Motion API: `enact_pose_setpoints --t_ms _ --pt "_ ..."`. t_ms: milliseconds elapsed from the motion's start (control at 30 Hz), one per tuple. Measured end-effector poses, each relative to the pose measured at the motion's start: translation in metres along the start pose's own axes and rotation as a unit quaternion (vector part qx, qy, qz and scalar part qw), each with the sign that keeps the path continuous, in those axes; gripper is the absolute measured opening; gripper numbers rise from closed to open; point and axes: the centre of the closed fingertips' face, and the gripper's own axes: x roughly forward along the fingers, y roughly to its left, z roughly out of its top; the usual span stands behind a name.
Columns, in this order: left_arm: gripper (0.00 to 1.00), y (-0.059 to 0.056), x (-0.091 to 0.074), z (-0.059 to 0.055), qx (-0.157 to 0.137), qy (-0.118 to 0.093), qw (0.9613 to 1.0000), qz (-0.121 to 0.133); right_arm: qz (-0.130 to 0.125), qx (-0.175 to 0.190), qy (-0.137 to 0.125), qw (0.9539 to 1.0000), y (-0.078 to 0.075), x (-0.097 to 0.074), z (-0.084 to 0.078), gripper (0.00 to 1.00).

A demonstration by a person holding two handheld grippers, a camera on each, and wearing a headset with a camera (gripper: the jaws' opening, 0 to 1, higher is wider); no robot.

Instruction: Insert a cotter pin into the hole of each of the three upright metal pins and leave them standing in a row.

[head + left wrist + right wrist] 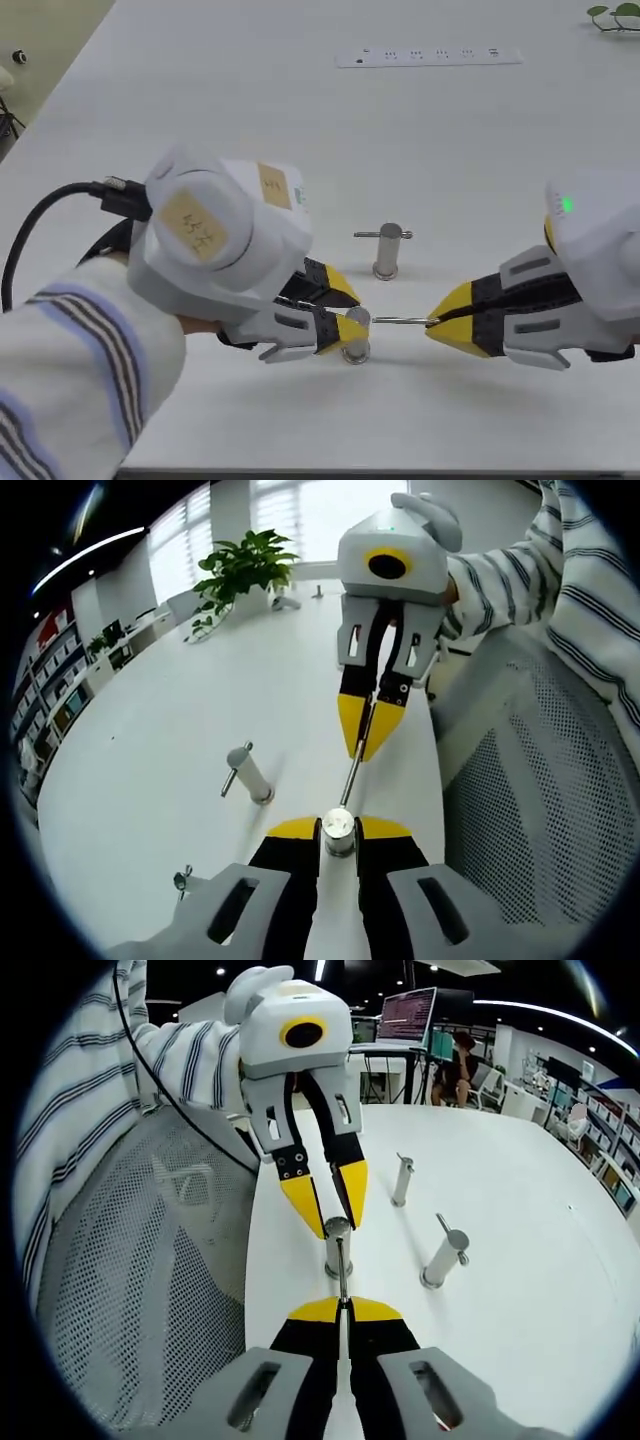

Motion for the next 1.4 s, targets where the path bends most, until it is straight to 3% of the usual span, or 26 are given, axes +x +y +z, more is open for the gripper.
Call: enact_pose_setpoints --t_ms 833,1400 --pt "0.09 0.001 -0.001 -0.001 -0.015 0.001 0.9999 0.003 0.006 -0.02 0.017 0.9996 -0.007 0.013 0.0 0.0" --pt "0.09 0.0 0.0 -0.001 -0.016 0.003 0.9999 0.004 0.017 -0.05 0.024 0.9983 -0.002 0.023 0.011 0.0"
